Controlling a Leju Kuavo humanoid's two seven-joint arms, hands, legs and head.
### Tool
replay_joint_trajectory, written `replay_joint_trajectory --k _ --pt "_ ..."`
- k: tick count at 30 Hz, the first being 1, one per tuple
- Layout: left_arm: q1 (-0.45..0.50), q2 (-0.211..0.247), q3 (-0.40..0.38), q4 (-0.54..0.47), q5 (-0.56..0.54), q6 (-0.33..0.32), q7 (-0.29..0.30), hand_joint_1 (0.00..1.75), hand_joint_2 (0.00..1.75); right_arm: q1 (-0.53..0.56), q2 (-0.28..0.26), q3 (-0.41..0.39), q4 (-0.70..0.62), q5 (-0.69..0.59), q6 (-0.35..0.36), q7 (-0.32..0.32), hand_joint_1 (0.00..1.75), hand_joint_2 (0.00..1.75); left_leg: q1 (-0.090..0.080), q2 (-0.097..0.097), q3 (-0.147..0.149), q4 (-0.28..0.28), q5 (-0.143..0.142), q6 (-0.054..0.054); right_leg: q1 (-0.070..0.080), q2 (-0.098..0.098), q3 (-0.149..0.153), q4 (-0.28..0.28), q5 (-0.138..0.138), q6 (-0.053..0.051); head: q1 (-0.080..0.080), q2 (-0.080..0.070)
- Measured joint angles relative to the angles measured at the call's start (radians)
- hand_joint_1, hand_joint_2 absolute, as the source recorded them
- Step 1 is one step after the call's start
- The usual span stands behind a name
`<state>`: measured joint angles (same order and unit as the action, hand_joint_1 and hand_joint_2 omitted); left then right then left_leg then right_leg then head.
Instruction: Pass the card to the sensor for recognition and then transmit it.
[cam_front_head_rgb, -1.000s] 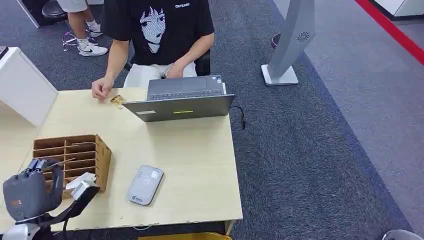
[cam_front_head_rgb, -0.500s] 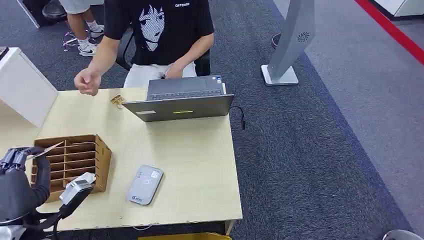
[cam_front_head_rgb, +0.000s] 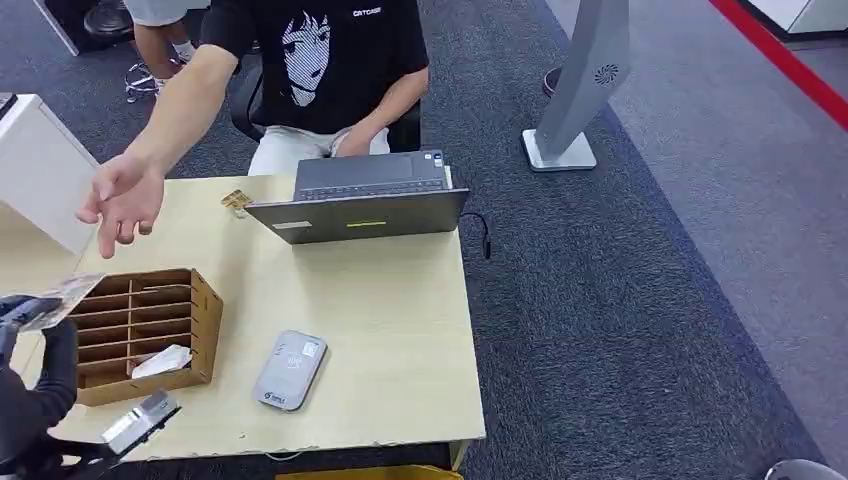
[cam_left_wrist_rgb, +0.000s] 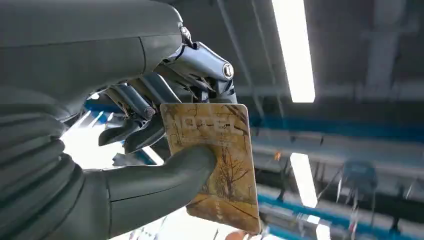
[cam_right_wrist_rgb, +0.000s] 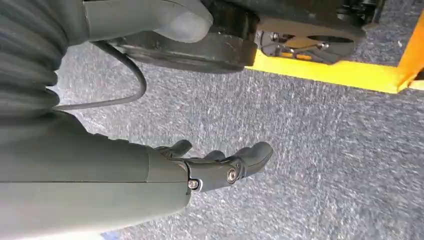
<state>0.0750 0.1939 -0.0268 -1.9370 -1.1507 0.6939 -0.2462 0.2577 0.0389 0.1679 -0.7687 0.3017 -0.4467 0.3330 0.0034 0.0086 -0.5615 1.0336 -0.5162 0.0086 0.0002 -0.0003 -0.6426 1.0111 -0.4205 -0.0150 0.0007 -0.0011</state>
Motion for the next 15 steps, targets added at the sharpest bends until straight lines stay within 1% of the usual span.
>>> replay_joint_trajectory --k 3,4,5,6,7,8,9,10,12,15 --pt "-0.002 -0.028 0.054 -0.047 0.049 0.0 -0.098 1.75 1.75 0.002 0.007 -0.018 0.0 0.024 0.0 0.0 0.0 1.75 0.0 0.0 0.0 0.0 0.0 0.0 0.0 0.0 0.0 0.0 0.0 0.0 0.0 0.0" --pt "-0.007 -0.035 0.073 -0.055 0.037 -0.017 -0.095 1.75 1.75 0.002 0.009 -0.023 0.0 0.03 0.0 -0.001 0.0 1.75 0.0 0.0 0.001 0.0 0.0 0.0 0.0 0.0 -0.001 -0.001 0.0 0.0 0.0 0.0" --pt "-0.027 -0.027 0.085 -0.043 -0.019 -0.069 -0.03 1.75 1.75 0.001 0.01 -0.025 0.001 0.031 0.0 -0.003 0.0 1.75 -0.001 -0.001 0.001 0.0 0.0 0.0 0.0 -0.001 -0.001 -0.001 0.0 0.0 0.0 0.0" --pt "-0.074 0.0 0.084 -0.001 -0.065 -0.112 0.054 1.75 1.75 -0.004 0.01 -0.025 0.005 0.031 0.0 -0.008 0.0 1.75 -0.001 -0.004 -0.001 0.0 0.003 0.001 0.0 -0.003 -0.001 -0.001 0.0 0.0 0.002 0.0" --pt "-0.134 0.031 0.082 0.062 -0.081 -0.144 0.119 1.75 1.75 -0.013 0.01 -0.025 0.014 0.031 0.001 -0.015 0.0 1.75 -0.001 -0.008 -0.002 0.0 0.005 -0.001 0.0 -0.007 -0.001 -0.001 0.001 0.0 0.002 0.0" --pt "-0.187 0.063 0.079 0.139 -0.08 -0.146 0.168 1.75 1.75 -0.027 0.01 -0.025 0.026 0.03 0.002 -0.024 0.0 1.75 0.0 -0.007 -0.003 0.0 0.006 -0.001 0.0 -0.008 -0.002 0.0 0.003 -0.002 0.003 0.0" --pt "-0.239 0.09 0.076 0.216 -0.077 -0.142 0.197 1.75 1.75 -0.041 0.01 -0.025 0.04 0.027 0.001 -0.033 0.0 1.75 0.0 -0.006 -0.003 0.0 0.008 -0.004 0.0 -0.007 -0.003 0.0 0.005 -0.004 0.0 0.0" --pt "-0.289 0.11 0.07 0.29 -0.075 -0.141 0.214 1.75 1.75 -0.054 0.01 -0.025 0.055 0.022 0.001 -0.041 0.0 1.75 0.0 -0.003 -0.004 0.0 0.009 -0.004 0.001 -0.005 -0.004 0.0 0.007 -0.004 -0.003 0.0" --pt "-0.356 0.144 0.055 0.403 -0.075 -0.141 0.232 1.75 1.75 -0.066 0.01 -0.025 0.079 0.019 0.001 -0.049 0.0 1.75 0.0 -0.002 -0.003 0.0 0.011 -0.006 0.001 -0.003 -0.004 0.001 0.009 -0.005 -0.002 0.0" --pt "-0.42 0.163 0.034 0.533 -0.078 -0.142 0.261 1.75 1.75 -0.078 0.011 -0.024 0.107 0.007 0.001 -0.055 0.0 1.75 0.0 -0.001 -0.004 0.0 0.012 -0.006 0.001 -0.002 -0.006 0.001 0.01 -0.005 -0.001 0.0"
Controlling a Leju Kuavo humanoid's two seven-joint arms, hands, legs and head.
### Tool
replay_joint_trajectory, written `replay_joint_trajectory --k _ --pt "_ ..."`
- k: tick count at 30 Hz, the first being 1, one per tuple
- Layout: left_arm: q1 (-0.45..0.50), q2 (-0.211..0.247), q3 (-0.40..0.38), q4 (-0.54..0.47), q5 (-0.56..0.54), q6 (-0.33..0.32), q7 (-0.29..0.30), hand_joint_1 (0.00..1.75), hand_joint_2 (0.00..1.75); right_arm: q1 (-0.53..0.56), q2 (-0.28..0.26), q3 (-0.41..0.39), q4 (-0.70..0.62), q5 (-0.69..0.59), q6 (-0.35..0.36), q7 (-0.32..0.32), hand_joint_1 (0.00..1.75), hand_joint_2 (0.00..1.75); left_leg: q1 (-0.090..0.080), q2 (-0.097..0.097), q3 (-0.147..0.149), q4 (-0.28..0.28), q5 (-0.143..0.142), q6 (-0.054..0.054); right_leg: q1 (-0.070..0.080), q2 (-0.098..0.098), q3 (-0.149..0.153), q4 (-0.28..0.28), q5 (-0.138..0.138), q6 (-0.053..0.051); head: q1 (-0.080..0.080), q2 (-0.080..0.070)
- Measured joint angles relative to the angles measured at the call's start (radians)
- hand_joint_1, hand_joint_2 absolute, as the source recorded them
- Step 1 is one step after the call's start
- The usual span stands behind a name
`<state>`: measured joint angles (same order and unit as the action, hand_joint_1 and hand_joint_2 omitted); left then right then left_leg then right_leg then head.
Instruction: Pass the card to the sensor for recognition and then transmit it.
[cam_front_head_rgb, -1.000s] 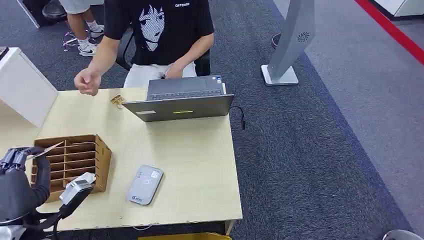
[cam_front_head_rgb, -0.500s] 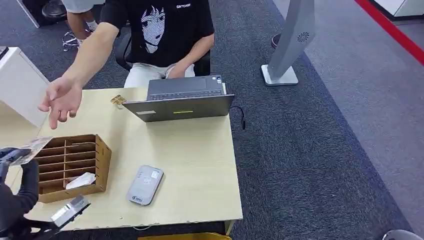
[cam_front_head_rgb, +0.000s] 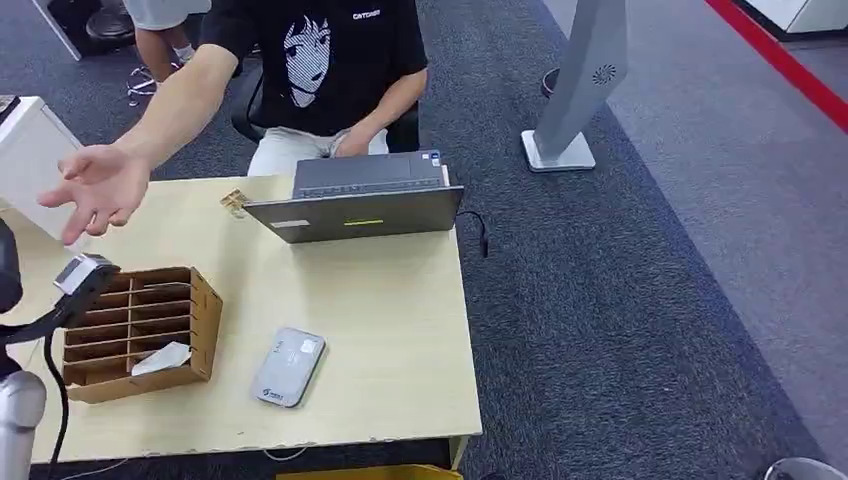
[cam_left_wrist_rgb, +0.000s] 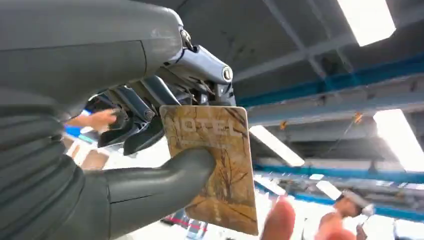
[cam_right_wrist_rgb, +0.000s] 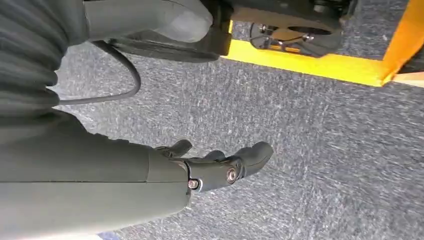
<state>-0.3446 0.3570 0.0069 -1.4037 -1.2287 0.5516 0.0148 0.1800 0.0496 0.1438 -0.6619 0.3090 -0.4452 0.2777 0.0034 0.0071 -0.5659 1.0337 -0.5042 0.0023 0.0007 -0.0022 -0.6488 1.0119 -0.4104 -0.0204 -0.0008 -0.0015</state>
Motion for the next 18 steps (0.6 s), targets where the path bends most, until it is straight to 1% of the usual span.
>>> replay_joint_trajectory --k 3,6,9,18 --pt "-0.05 0.006 -0.018 0.095 -0.008 -0.001 0.022 1.75 1.75 -0.01 0.0 0.004 0.016 0.0 0.0 -0.002 0.0 1.75 0.0 -0.001 -0.001 0.0 0.0 0.0 0.0 0.0 -0.001 0.0 0.0 0.001 0.0 0.0" --pt "-0.084 0.007 -0.028 0.159 -0.01 -0.004 0.035 1.75 1.75 -0.02 0.001 0.007 0.027 -0.002 0.0 -0.003 0.0 1.75 0.0 -0.001 -0.001 0.0 0.0 0.0 0.0 0.0 -0.001 0.0 0.0 0.001 0.0 0.0" --pt "-0.103 0.006 -0.039 0.202 -0.008 -0.006 0.042 1.75 1.75 -0.024 0.001 0.009 0.034 -0.006 0.0 -0.003 0.0 1.75 0.0 0.0 -0.002 0.0 0.0 0.0 0.0 0.0 -0.001 0.0 0.0 0.001 0.0 0.0" --pt "-0.109 0.005 -0.055 0.227 0.009 -0.019 0.065 1.75 1.75 -0.024 0.001 0.016 0.039 -0.021 0.0 0.004 0.0 1.75 0.0 0.0 -0.003 0.0 -0.001 0.001 0.0 0.0 -0.002 0.0 0.0 0.001 0.0 0.0"
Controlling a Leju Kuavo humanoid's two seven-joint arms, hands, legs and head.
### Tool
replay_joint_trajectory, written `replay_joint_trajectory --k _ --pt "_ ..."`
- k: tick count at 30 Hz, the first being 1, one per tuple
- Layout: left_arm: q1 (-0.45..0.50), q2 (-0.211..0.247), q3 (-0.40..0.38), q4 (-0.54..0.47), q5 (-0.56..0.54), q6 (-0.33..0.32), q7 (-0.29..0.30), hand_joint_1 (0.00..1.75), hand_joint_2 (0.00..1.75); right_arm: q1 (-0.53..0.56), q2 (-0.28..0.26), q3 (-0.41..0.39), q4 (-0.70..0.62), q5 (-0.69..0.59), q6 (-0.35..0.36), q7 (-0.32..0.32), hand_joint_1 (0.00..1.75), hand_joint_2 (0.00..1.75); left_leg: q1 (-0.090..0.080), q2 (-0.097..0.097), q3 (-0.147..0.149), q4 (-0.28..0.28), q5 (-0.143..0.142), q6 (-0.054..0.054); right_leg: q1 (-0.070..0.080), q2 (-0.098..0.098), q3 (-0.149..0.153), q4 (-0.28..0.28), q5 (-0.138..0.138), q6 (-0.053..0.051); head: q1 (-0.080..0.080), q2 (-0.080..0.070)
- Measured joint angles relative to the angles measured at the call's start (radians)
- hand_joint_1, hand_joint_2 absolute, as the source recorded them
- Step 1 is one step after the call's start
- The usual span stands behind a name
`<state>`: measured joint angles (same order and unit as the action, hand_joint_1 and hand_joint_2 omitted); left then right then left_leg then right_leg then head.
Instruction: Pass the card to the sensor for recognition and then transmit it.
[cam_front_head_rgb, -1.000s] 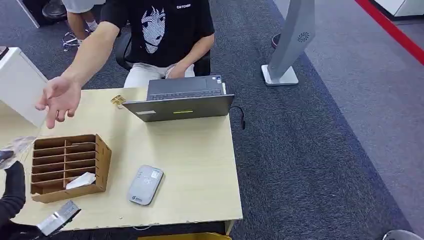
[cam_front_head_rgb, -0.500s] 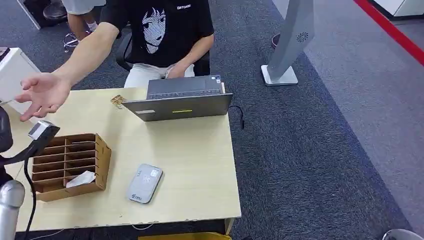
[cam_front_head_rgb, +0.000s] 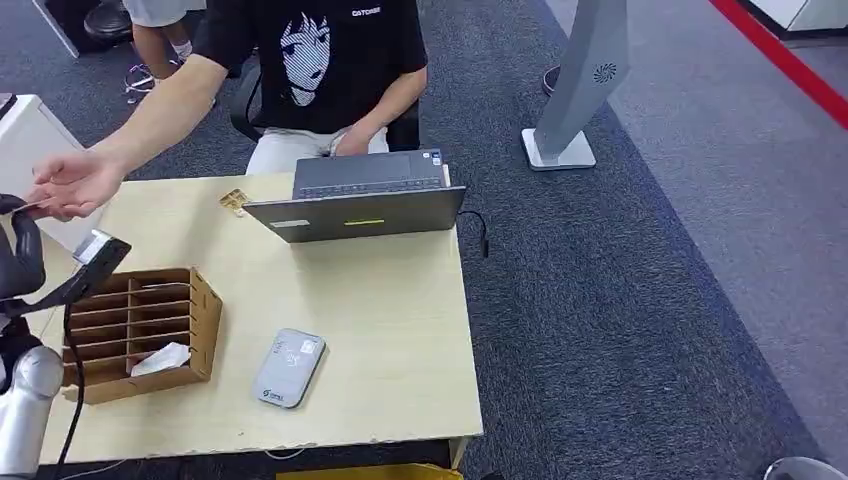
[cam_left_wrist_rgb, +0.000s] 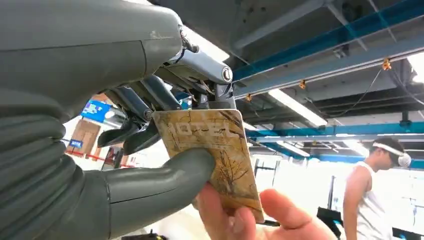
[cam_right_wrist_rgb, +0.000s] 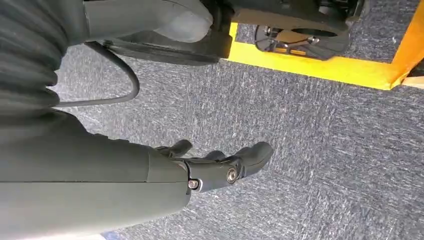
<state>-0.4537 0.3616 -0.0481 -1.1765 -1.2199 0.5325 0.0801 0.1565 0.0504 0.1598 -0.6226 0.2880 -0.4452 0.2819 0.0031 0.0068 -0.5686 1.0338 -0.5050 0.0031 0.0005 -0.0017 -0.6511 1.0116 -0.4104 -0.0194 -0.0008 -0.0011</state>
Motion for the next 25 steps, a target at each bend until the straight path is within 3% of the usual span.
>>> replay_joint_trajectory --k 16,17,18,25 --pt "0.011 0.0 0.0 0.0 0.006 0.0 0.002 1.75 1.75 0.001 0.0 0.014 0.0 0.0 0.0 0.002 0.0 1.75 0.0 0.002 -0.001 0.0 0.0 0.0 0.0 0.001 -0.001 0.0 0.0 0.0 0.0 0.0" --pt "0.012 0.0 0.0 0.0 0.009 0.0 0.001 0.28 1.75 0.001 0.0 0.015 0.0 0.0 0.0 0.003 0.0 1.75 0.0 0.002 -0.001 0.0 0.0 0.0 0.0 0.002 -0.001 0.0 0.0 0.0 0.0 0.0" --pt "0.014 0.0 0.0 0.0 0.014 0.0 0.0 0.0 1.75 0.001 0.0 0.015 0.0 0.0 0.0 0.006 0.0 1.75 0.0 0.002 -0.001 0.0 0.0 0.0 0.0 0.002 -0.001 0.0 0.0 0.0 0.0 0.0" --pt "0.024 -0.01 0.0 -0.002 0.048 -0.032 -0.01 0.0 1.75 0.001 0.0 0.016 0.0 -0.002 0.0 0.013 0.0 1.75 0.0 0.001 -0.001 0.0 0.0 0.0 0.0 0.001 -0.001 0.0 0.0 0.0 0.0 0.0"
